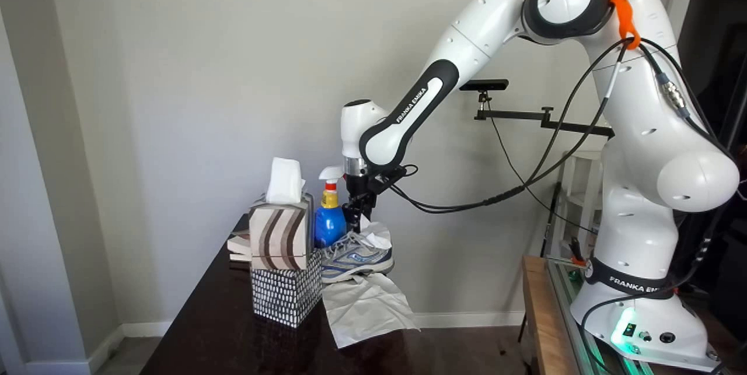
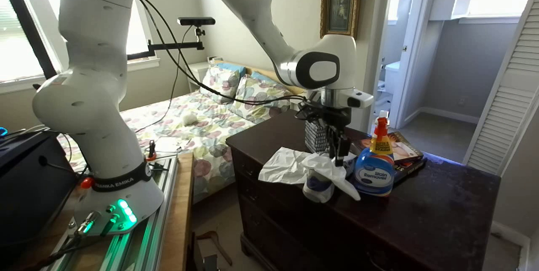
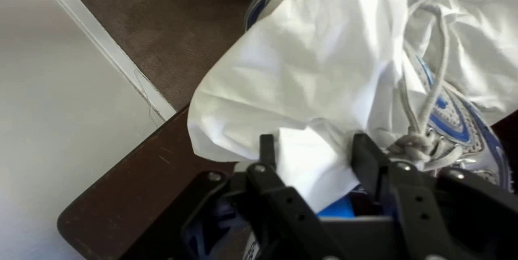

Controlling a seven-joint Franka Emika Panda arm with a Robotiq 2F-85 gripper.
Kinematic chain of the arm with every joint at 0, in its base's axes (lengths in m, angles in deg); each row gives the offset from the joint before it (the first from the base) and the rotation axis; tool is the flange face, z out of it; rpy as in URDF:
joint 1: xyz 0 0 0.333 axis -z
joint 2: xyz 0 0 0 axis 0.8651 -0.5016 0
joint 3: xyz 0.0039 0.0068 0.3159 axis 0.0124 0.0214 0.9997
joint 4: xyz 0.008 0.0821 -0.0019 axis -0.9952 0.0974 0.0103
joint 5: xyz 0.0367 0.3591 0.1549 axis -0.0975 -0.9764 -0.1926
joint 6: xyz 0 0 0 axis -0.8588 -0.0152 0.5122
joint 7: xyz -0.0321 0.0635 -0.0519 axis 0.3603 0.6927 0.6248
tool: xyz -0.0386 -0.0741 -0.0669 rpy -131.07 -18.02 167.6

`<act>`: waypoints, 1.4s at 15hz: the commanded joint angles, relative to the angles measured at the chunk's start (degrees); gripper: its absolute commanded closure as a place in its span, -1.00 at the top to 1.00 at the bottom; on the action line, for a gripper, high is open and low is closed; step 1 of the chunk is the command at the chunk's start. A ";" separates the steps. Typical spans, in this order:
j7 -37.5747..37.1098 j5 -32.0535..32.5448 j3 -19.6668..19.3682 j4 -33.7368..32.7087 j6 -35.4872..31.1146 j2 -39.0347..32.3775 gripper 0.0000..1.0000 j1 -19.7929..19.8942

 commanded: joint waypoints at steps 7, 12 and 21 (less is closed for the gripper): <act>1.70 -2.71 2.15 -0.44 5.61 2.26 -1.00 0.88; 2.51 -4.55 3.48 -0.87 8.69 3.52 -1.00 1.18; 1.83 -3.50 3.36 -1.13 9.05 2.93 -0.33 0.89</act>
